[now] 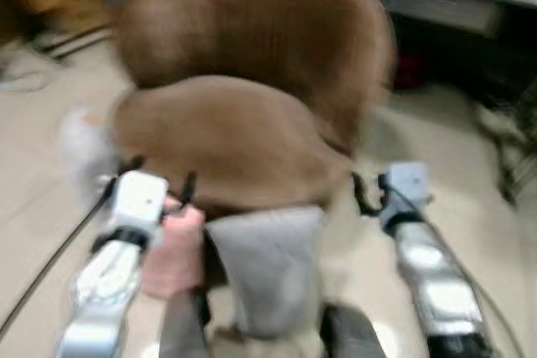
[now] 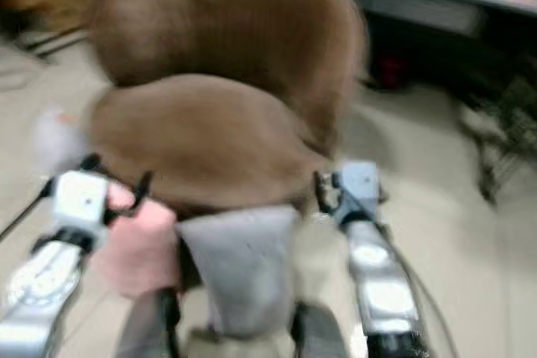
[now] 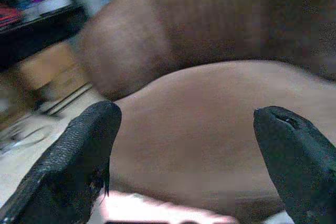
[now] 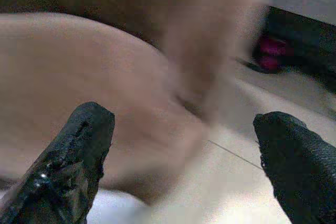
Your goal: Move the pillow to the sofa from floor
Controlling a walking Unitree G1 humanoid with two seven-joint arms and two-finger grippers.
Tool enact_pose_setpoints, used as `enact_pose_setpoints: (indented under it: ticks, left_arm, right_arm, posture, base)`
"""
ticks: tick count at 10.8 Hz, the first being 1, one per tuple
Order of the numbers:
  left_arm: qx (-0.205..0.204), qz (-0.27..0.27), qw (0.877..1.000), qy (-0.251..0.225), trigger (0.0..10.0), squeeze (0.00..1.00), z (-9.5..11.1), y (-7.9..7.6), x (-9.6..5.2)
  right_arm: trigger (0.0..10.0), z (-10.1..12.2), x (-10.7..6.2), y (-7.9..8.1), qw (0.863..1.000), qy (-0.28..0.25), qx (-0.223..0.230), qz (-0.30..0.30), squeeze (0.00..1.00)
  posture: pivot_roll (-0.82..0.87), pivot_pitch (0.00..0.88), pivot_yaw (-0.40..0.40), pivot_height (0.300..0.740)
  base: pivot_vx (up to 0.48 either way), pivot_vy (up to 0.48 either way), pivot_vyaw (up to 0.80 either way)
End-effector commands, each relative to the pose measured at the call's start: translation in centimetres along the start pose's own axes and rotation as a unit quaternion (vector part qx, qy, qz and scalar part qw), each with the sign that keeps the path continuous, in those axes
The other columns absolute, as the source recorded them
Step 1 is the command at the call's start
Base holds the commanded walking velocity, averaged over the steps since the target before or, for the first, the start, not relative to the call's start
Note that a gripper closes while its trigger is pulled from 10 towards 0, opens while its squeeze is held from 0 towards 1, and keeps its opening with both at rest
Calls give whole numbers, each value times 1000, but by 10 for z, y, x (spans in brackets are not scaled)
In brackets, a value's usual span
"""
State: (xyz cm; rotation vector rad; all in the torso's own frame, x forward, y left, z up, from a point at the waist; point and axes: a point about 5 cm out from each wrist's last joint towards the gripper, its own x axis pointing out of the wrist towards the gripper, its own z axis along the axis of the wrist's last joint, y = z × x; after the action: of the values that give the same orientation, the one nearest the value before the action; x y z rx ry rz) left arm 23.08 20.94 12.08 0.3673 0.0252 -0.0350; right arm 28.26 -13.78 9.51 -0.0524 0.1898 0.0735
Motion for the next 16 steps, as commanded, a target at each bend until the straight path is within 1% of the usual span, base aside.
enact_pose_setpoints:
  ticks: [1, 2, 3, 4, 6, 7, 8, 11, 14, 16]
  left_arm:
    - [-4, -13, 1000, -2, 10000, 16, 1, -7, 3]
    - [-2, -13, 1000, -3, 10000, 12, 1, -7, 3]
    - [5, -14, 1000, -3, 10000, 0, 2, -9, 4]
    - [4, -13, 1000, -7, 10000, 0, 2, -10, 4]
    - [8, -14, 1000, -6, 10000, 0, 2, -10, 4]
    - [9, -13, 1000, -6, 10000, 0, 2, -10, 5]
    - [12, -13, 1000, -5, 10000, 0, 1, -10, 5]
    - [16, -15, 1000, -3, 10000, 0, 0, -8, 6]
    - [21, -19, 1000, -2, 10000, 0, 0, -6, 5]
    - [23, -18, 1000, -2, 10000, 0, 0, -4, 5]
  right_arm:
    - [10000, -3, -3, -6, 1000, 4, 0, -5, 0]
    - [10000, -3, -2, -6, 1000, 5, -5, 3, 0]
    - [10000, -5, -2, -3, 1000, 12, -3, 23, 0]
    - [10000, -8, -2, -1, 999, 19, -10, 37, 0]
    - [10000, -10, 0, 1, 998, 26, 12, 49, 0]
    - [10000, -11, 0, 1, 998, 25, 29, 52, 0]
    - [10000, -11, 1, 1, 998, 25, 32, 56, 0]
    - [10000, -13, 3, 3, 997, 28, 36, 66, 0]
    - [10000, -16, 4, 8, 995, 31, 40, 81, 0]
    - [10000, -17, 4, 10, 995, 30, 44, 87, 0]
  posture:
    - [-93, 0, -29, 532]
    - [-93, 0, -30, 532]
    - [-92, 0, -32, 532]
    - [-90, 0, -33, 532]
    - [-87, 0, -37, 528]
    - [-86, 0, -37, 514]
    - [-84, 0, -36, 494]
    - [-84, 0, -28, 454]
    - [-77, 0, -22, 404]
    - [-77, 0, -16, 379]
  base:
    - [330, 0, 0]
    - [277, 0, 0]
    - [0, 0, 0]
    - [0, 0, 0]
    - [0, 0, 0]
    - [0, 0, 0]
    - [0, 0, 0]
    - [0, 0, 0]
    - [0, 0, 0]
    - [0, 0, 0]
